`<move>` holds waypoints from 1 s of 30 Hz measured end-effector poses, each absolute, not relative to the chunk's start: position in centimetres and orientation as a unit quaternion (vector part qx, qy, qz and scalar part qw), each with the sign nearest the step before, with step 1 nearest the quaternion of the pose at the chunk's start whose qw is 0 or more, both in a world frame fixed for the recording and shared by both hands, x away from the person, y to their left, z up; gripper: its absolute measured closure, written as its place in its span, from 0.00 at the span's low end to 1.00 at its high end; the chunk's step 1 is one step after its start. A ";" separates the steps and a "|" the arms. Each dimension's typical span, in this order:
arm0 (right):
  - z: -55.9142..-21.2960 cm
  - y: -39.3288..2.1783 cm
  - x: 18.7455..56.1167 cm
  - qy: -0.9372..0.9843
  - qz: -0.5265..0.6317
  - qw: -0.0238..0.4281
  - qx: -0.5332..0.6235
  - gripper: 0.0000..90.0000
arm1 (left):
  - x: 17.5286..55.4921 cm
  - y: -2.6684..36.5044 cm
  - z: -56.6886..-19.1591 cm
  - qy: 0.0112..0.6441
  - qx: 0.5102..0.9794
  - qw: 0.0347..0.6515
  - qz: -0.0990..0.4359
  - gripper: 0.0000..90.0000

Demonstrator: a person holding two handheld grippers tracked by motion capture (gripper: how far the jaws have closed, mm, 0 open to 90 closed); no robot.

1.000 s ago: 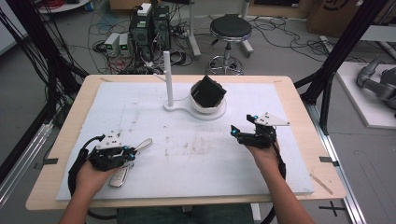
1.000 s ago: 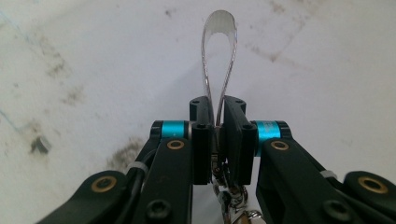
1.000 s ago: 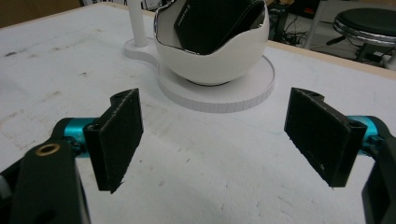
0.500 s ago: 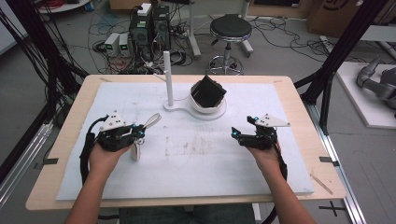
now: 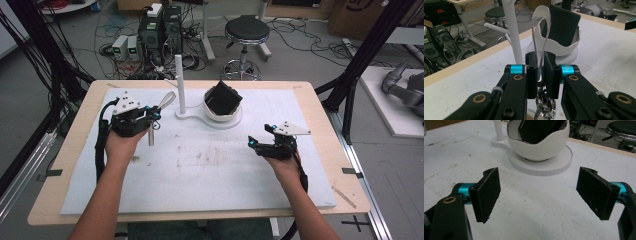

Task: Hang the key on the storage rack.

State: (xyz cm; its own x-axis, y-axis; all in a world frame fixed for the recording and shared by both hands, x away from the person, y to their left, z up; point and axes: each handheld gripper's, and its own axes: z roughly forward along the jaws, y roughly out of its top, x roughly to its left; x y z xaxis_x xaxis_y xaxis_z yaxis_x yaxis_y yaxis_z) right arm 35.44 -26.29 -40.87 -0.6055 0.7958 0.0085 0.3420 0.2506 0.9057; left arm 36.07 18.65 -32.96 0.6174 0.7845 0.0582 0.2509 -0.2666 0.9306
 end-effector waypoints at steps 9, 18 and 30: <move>-40.9 -26.9 35.6 0.749 0.484 0.237 0.385 0.22 | 37.5 17.3 -30.1 0.337 0.746 0.493 0.294 0.90; -40.8 -27.1 35.6 0.748 0.486 0.239 0.385 0.22 | 39.6 16.2 -28.5 0.346 0.747 0.466 0.324 0.90; -40.8 -27.6 35.7 0.744 0.487 0.239 0.389 0.22 | 41.5 14.9 -29.6 0.354 0.764 0.427 0.331 0.90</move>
State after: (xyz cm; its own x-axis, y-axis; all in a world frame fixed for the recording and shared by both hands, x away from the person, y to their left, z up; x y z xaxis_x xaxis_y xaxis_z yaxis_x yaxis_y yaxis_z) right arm 35.69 -27.56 -40.84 -0.5823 0.8127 0.0227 0.3466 0.2229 0.9112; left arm 41.47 14.90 -29.62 0.5306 0.8231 0.2024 0.2585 -0.3845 0.8862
